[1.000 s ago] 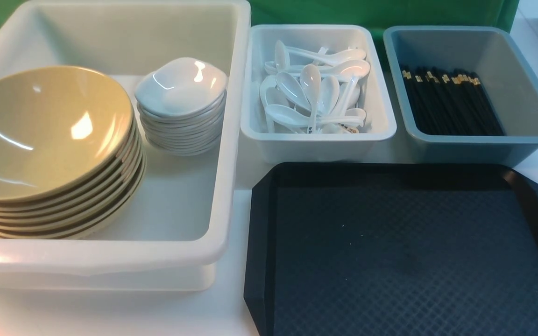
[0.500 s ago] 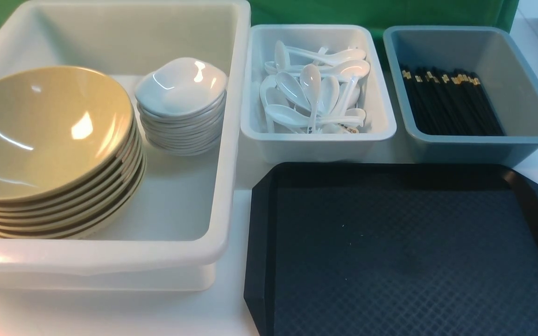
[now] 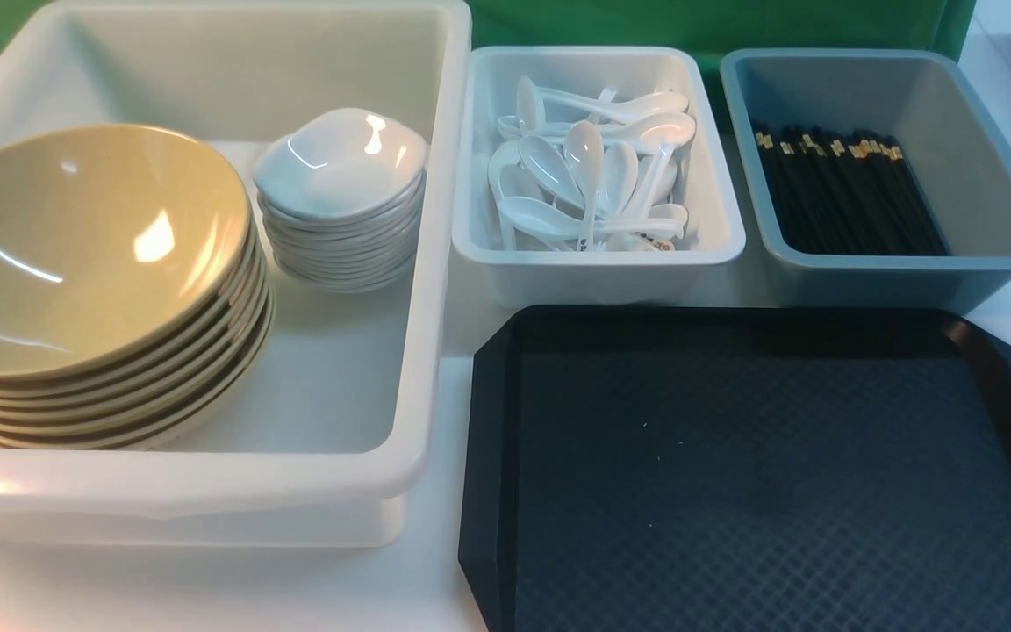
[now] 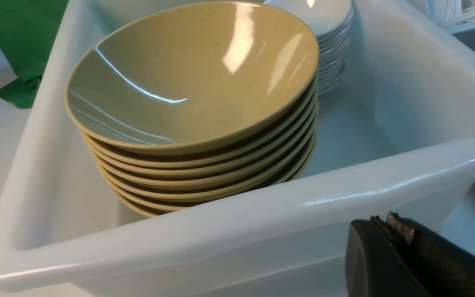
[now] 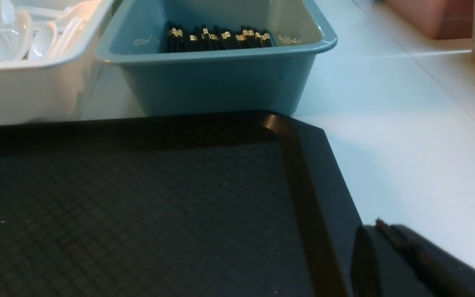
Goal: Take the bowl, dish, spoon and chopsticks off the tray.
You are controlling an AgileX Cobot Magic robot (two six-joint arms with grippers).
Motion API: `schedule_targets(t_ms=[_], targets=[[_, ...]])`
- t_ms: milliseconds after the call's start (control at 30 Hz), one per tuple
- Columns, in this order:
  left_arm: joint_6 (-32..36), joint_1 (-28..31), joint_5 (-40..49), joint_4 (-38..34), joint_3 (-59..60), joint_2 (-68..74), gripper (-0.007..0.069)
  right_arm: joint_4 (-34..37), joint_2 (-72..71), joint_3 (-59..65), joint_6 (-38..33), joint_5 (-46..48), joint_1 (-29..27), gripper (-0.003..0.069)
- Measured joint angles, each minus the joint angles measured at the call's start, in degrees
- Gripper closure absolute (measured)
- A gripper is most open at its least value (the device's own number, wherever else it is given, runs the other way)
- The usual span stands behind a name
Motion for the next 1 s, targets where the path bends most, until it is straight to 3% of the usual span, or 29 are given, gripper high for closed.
schedule_targets(t_ms=[800,867,1000], targets=[[-1.03,0.0,-1.31,-0.05,1.3,-0.07,0.0636,0.0,0.0,0.0,0.06,0.0,0.0,0.0616],[-2.7,0.0,-6.24,-0.26,2.95,-0.07,0.0636,0.0,0.0,0.0,0.06,0.0,0.0,0.0615],[-3.93,0.63,-24.82,1.23,9.52,-0.07,0.0636,0.0,0.0,0.0,0.0,0.0,0.0,0.0614]])
